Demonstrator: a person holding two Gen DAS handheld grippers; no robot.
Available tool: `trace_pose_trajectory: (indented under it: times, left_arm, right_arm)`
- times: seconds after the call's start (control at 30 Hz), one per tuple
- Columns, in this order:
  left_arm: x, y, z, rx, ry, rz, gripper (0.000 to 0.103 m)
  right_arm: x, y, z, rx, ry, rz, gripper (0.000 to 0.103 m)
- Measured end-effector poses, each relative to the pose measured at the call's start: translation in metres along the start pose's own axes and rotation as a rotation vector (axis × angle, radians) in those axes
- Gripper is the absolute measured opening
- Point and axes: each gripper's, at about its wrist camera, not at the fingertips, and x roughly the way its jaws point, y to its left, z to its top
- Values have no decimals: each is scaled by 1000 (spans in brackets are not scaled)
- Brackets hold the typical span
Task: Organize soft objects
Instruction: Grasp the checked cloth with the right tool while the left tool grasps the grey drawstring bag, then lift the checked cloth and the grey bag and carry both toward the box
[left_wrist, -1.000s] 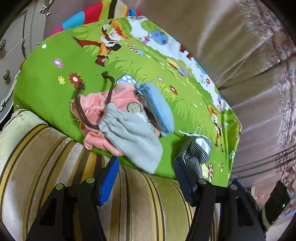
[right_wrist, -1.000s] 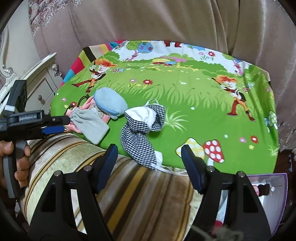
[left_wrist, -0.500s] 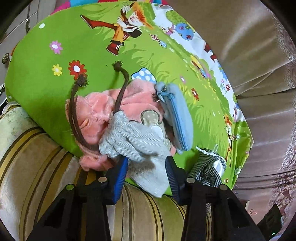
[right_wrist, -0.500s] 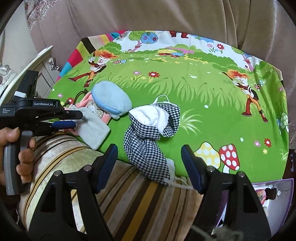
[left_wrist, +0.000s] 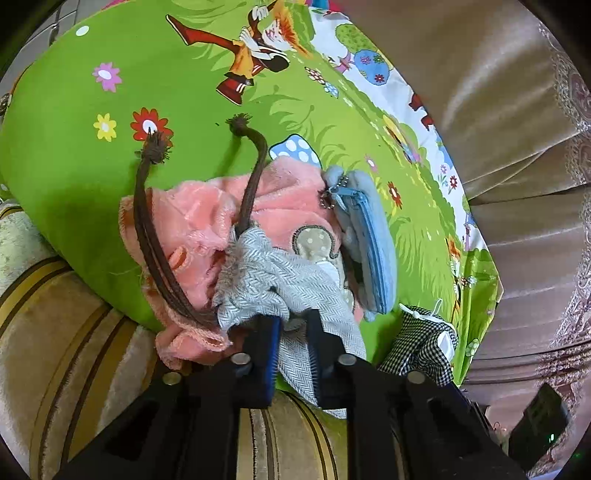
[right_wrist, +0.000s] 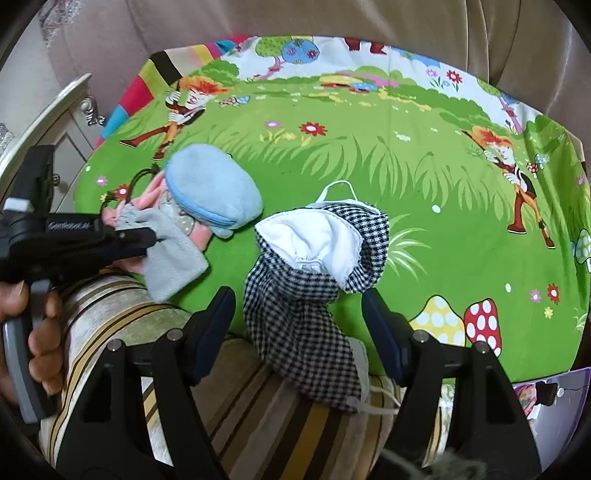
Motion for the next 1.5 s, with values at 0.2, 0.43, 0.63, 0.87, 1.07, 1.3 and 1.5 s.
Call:
trace_pose_trajectory:
  times: [0.2,0.43,0.63,0.87,1.07,1.3,1.5]
  left_arm:
    - [-11,-4,-8,50,-56,-52,8]
    - [-29,-20,-16,141,-141,-110,8]
    - [-41,-34,-23,213,-200,-116,5]
    - [-52,-43,-32,265,-245,-130,2]
    - [-56,-28,-32,179,-229,-100,4]
    - [-49,-21,-31,121,-179,15,44]
    - [-26,-31,-19,117,-82,106,44]
  right_arm:
    - [14,-1,5,11,26,-13,74]
    - [23,-6,4,42,45,-21,45]
    - [16,-6,0,46,14,-17,24]
    - [-6,-12,-4,79,-62,-15,22]
    - [-25,-18,-12,112,-108,-11,21]
    - [-55,-29,-25,138,-169,-7,21]
    - [-81,-50,-42,176,-212,-18,21]
